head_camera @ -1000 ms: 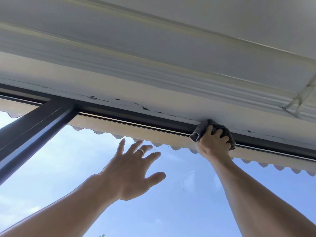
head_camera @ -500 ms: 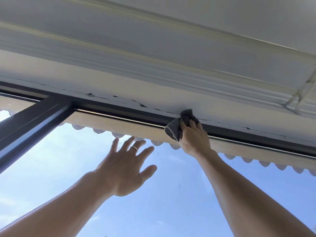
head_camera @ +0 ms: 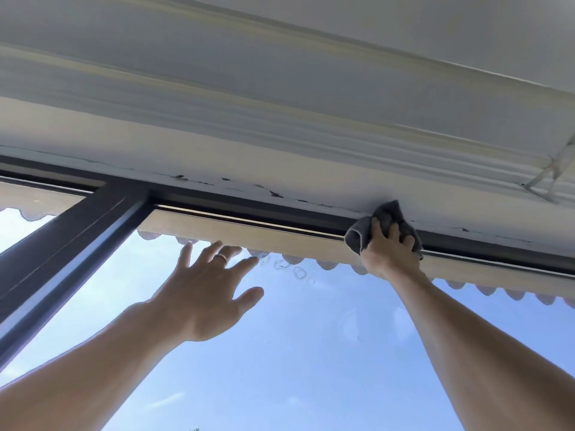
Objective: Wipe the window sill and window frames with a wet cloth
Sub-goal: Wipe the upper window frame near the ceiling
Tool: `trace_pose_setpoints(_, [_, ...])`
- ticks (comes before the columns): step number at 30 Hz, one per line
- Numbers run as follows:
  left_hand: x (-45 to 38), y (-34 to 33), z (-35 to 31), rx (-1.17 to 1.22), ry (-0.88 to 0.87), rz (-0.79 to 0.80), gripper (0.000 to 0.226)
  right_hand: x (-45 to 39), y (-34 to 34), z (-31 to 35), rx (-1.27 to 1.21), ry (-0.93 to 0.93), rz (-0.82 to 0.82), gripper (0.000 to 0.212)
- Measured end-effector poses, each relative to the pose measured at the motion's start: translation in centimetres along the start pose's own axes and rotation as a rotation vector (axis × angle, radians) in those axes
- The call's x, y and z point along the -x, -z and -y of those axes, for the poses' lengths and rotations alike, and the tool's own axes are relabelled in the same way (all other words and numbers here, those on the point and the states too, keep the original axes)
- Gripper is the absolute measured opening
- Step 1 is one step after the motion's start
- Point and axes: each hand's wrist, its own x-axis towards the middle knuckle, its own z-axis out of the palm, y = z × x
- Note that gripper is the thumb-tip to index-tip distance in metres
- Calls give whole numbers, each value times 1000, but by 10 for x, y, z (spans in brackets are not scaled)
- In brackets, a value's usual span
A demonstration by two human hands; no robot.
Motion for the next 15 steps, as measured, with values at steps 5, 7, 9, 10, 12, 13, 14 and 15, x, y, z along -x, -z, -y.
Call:
trace_pose_setpoints(5, [1, 8, 24, 77, 53, -3, 56, 29, -11, 83, -15, 222, 7, 65])
trace_pose_setpoints(7, [2, 10, 26, 83, 66, -5, 57, 26, -10, 80, 8, 279, 10, 64])
trace_pose_setpoints(9, [4, 10, 27, 81, 54, 3, 58, 17, -6, 58, -9, 169, 10, 63])
trace_pose_setpoints(10, [4, 10, 29, 86, 50, 1, 58, 14, -4, 50, -15, 57, -14, 63])
trace_pose_setpoints(12, [0, 12, 35, 116, 50, 7, 59, 14, -3, 60, -27, -84, -24, 63])
trace_pose_setpoints(13, [-3, 12, 38, 140, 50, 14, 59, 16, -3, 77, -24, -42, -3, 64])
trace_pose_setpoints(14, [-5, 12, 40, 160, 48, 19, 59, 23, -6, 96, -12, 45, 23, 65])
trace_pose_setpoints(15, [-6, 11, 42, 170, 48, 18, 59, 29, -9, 111, -3, 146, 35, 65])
